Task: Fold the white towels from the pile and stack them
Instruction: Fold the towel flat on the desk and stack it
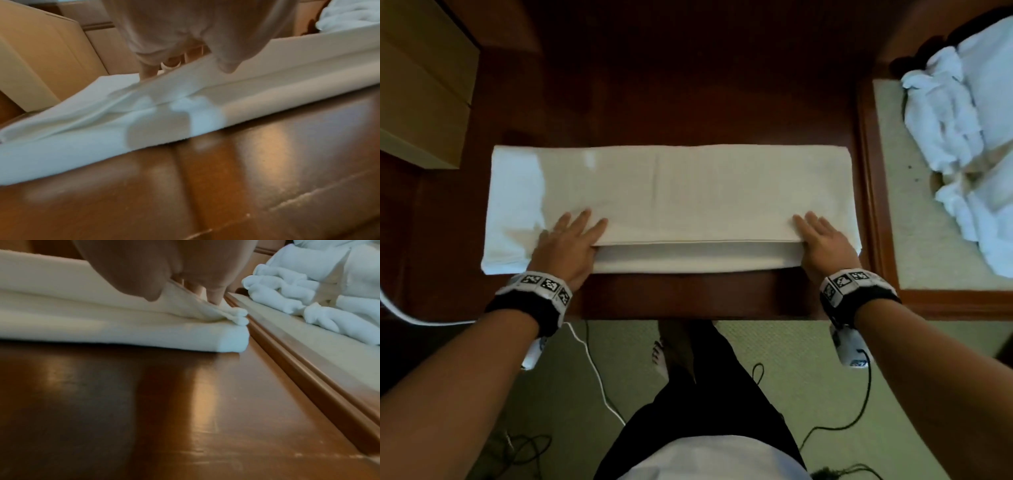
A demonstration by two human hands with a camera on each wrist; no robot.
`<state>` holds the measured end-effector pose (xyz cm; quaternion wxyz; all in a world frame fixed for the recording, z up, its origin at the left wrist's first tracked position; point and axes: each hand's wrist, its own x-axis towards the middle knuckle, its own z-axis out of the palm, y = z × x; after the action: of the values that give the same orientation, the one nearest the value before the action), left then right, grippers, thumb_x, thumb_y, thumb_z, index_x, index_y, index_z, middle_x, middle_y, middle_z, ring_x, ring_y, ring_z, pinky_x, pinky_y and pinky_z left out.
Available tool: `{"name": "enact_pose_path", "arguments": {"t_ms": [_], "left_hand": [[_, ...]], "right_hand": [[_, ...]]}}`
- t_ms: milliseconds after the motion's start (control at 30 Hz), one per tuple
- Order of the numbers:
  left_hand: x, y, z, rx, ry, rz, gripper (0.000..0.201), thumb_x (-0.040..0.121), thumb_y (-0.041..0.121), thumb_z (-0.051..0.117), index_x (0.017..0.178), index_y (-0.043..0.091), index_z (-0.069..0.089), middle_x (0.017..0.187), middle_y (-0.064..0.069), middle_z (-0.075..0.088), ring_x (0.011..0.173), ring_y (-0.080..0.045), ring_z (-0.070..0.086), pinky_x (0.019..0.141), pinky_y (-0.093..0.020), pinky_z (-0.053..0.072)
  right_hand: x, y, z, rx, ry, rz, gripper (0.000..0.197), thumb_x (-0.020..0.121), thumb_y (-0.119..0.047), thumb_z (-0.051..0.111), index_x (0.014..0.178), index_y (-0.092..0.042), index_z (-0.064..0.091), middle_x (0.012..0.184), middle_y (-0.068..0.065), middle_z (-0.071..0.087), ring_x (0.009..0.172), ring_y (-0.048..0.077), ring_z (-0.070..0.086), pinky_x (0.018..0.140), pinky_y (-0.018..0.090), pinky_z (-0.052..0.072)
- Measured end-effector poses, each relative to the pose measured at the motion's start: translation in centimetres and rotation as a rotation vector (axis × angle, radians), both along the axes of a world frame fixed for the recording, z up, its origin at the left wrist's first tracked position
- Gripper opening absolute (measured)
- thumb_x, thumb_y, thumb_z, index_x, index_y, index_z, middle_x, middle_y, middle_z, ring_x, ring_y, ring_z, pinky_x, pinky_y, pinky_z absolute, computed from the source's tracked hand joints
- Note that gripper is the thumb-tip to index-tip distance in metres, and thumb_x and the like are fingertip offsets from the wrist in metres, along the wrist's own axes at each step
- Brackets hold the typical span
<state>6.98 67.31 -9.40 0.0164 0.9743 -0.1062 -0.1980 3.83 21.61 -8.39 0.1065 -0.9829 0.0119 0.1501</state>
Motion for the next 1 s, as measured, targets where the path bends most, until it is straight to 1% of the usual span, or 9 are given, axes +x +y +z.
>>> {"name": "enact_pose_path", "arguments": {"t_ms": [100,233,367,500,567,633,767,867,1000], "left_hand": [[-1.5,0.4,0.4,0.028,-0.111,-0.037,0.07,0.09,0.013,0.065,0.152,0.029,0.039,0.16,-0.004,0.035,0.142,-0.041,0.036,0.104,-0.067,0.036],[-4.8,1.4,-1.4,0.076,-0.067,-0.038,0.073,0.092,0.026,0.063,0.155,0.036,0.028,0.165,0.003,0.022,0.145,-0.041,0.03,0.102,-0.07,0.036],[-5.5,1.9,-1.9,0.023,-0.157,-0.071,0.077,0.086,0.017,0.07,0.153,0.03,0.036,0.162,-0.005,0.031,0.141,-0.045,0.033,0.1,-0.07,0.035],[-5.9,1.8,-2.2,0.043,-0.125,-0.07,0.078,0.085,0.017,0.07,0.154,0.031,0.035,0.163,-0.004,0.028,0.143,-0.045,0.03,0.102,-0.069,0.036],[-5.7,1.8,-2.0,0.022,-0.117,-0.049,0.076,0.088,0.017,0.067,0.155,0.028,0.033,0.163,-0.004,0.027,0.144,-0.042,0.03,0.103,-0.067,0.037],[-5.5,2.7,-1.8,-0.023,-0.123,-0.025,0.076,0.089,0.013,0.066,0.156,0.023,0.031,0.163,-0.007,0.027,0.145,-0.039,0.031,0.106,-0.065,0.037],[-4.2,6.7,-0.9,0.077,-0.139,0.024,0.076,0.084,0.005,0.068,0.153,0.013,0.036,0.158,-0.015,0.035,0.141,-0.041,0.037,0.107,-0.064,0.037],[-3.5,10.1,-0.2,0.196,-0.137,0.029,0.072,0.084,0.005,0.068,0.149,0.017,0.042,0.154,-0.01,0.043,0.136,-0.04,0.042,0.105,-0.061,0.037],[-4.2,11.0,-0.1,0.193,0.005,0.101,0.07,0.089,0.009,0.057,0.155,0.023,0.034,0.163,-0.003,0.027,0.144,-0.035,0.033,0.112,-0.058,0.034]], "right_hand": [[-1.8,-1.0,-0.7,0.051,-0.153,0.058,0.063,0.078,0.01,0.054,0.139,-0.008,0.054,0.14,0.021,0.055,0.123,0.045,0.056,0.1,0.056,0.047],[-4.2,-3.2,-1.9,-0.022,0.016,0.203,0.083,0.064,0.014,0.063,0.142,-0.011,0.05,0.151,0.015,0.043,0.135,0.044,0.043,0.101,0.06,0.044],[-3.9,-3.6,-1.1,-0.041,-0.045,0.087,0.067,0.073,0.003,0.046,0.138,-0.009,0.054,0.148,0.018,0.046,0.135,0.048,0.042,0.103,0.06,0.043],[-5.3,-3.4,-1.1,-0.137,0.105,0.03,0.07,0.083,0.003,0.054,0.149,-0.017,0.04,0.16,0.009,0.028,0.147,0.036,0.026,0.117,0.05,0.027],[-5.3,-2.1,-0.9,-0.141,0.02,-0.008,0.059,0.078,0.0,0.053,0.136,-0.01,0.052,0.154,0.014,0.039,0.139,0.039,0.038,0.11,0.055,0.035],[-4.8,1.1,-0.9,-0.089,-0.135,0.064,0.053,0.072,0.001,0.051,0.124,-0.005,0.059,0.145,0.019,0.049,0.127,0.042,0.051,0.101,0.057,0.043],[-4.1,8.9,-1.4,-0.009,-0.146,0.306,0.059,0.079,-0.007,0.056,0.138,-0.01,0.053,0.15,0.018,0.044,0.134,0.04,0.046,0.106,0.057,0.04],[-3.5,10.1,-2.1,0.097,-0.135,0.236,0.041,0.087,-0.011,0.053,0.127,-0.012,0.062,0.144,0.016,0.052,0.13,0.042,0.05,0.101,0.059,0.045],[-4.3,9.5,-1.7,0.136,-0.146,0.324,0.044,0.083,-0.019,0.042,0.116,-0.008,0.068,0.135,0.015,0.06,0.124,0.043,0.055,0.093,0.054,0.052]]}}
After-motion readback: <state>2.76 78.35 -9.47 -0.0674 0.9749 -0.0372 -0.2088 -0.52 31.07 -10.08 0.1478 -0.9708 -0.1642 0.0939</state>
